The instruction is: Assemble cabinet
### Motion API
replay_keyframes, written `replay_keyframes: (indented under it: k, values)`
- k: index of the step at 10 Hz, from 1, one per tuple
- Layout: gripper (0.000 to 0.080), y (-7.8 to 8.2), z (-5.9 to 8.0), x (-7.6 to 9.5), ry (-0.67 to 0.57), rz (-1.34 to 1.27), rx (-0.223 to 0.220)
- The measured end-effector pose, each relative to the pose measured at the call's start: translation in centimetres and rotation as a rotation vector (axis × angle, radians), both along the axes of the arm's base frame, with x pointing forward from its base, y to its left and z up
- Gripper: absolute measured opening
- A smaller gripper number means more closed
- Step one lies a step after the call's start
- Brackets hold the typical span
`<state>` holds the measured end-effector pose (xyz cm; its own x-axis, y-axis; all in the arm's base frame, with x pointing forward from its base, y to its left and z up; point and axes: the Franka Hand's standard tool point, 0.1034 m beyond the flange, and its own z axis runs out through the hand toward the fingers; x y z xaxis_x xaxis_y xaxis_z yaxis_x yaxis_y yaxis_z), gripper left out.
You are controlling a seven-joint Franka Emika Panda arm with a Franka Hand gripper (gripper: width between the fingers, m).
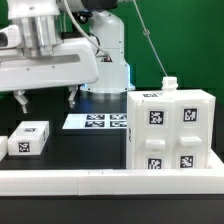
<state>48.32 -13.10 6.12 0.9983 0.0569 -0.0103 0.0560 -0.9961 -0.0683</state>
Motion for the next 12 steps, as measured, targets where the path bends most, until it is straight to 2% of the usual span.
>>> replay_keyframes:
  k: [1,2,12]
  values:
    - [0.0649,-1.5,-0.7,-0.7,0.011,0.003,-0.009]
    - [0.0649,-2.2,-1.2,-0.9,0.012,0.014,-0.016]
    - [0.0649,-2.5,-4.8,-2.3,0.036,0.028,-0.028]
